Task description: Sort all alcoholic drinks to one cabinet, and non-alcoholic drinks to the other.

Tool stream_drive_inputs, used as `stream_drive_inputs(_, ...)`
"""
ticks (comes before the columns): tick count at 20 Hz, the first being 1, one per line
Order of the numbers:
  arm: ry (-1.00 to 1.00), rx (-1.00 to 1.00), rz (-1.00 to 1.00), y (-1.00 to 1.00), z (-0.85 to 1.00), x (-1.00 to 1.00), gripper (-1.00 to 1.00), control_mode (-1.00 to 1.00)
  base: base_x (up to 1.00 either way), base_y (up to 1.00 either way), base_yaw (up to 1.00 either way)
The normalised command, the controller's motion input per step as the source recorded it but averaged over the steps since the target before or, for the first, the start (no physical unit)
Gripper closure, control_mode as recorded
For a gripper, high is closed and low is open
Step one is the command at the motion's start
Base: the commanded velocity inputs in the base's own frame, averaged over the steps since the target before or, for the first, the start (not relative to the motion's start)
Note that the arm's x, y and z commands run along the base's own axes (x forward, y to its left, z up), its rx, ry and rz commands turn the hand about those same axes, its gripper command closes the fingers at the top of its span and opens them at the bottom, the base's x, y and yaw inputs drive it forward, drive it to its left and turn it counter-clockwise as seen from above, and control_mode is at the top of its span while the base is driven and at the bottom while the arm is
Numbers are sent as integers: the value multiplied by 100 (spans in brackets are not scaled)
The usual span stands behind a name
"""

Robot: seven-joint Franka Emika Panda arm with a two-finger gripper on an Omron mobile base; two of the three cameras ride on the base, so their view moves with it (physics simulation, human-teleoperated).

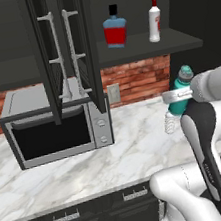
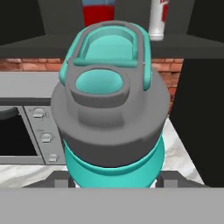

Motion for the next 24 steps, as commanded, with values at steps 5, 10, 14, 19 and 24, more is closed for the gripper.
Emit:
stream_drive_inputs(5, 0, 0, 0, 1, 15, -17, 100, -100, 0, 0, 0)
stream_drive_inputs(10, 0, 0, 0, 1, 1, -4, 100, 100, -23, 1, 0)
stream_drive_inputs(14, 0, 0, 0, 0, 0, 0, 100, 100, -57, 0, 0)
stream_drive_inputs(19, 0, 0, 0, 0, 0, 0, 100, 100, -62, 0, 0)
stream_drive_inputs(24, 0, 0, 0, 0, 0, 0, 100, 100, -50, 11, 0)
